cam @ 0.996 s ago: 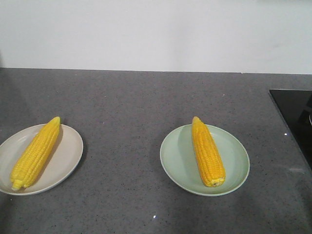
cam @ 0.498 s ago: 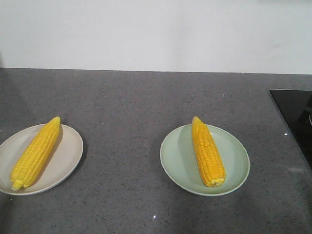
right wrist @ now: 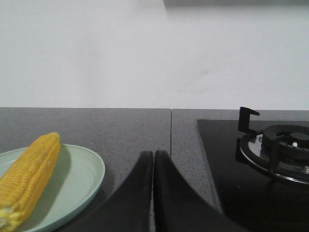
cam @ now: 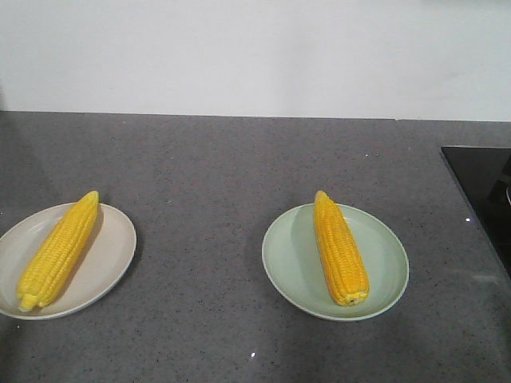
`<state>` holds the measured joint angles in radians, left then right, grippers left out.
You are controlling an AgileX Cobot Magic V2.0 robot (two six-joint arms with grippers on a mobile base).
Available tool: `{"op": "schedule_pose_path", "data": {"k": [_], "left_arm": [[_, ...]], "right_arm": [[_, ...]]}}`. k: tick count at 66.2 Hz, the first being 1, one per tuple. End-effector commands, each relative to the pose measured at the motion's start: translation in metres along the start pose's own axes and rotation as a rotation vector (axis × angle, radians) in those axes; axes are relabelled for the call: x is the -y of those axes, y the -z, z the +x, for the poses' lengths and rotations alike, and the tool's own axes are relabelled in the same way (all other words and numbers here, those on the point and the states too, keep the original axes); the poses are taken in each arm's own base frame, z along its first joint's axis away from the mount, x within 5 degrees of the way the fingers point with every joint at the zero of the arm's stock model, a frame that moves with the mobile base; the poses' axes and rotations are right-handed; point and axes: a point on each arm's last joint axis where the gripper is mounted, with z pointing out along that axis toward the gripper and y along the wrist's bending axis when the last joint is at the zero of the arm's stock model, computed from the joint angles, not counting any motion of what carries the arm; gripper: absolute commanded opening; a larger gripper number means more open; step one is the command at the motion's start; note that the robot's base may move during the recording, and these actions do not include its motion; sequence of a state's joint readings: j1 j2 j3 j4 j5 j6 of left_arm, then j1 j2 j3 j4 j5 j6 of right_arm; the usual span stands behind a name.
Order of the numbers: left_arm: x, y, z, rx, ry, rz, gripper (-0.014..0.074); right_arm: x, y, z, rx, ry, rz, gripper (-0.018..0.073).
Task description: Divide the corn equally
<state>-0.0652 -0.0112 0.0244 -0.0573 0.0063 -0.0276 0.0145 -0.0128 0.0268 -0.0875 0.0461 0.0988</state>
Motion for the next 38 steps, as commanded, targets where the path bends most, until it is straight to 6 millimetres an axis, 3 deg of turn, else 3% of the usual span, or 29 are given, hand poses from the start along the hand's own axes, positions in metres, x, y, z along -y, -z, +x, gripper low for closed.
{"op": "schedule_pose_path", "data": {"k": [1,38], "left_arm": [[0.0009,0.0022,-0.0133,0.106,0.008,0.008,-0.0006],[0.0009,0.0022,-0.0133,0.106,0.008,0.008,-0.0006]], "right_arm": [[-0.0008,0.0005,-0.0044,0.077,0.010,-0.010,-0.0010],[-0.0008,0.0006,-0.0049,0.079,0.010,-0.010,-0.0010]]}}
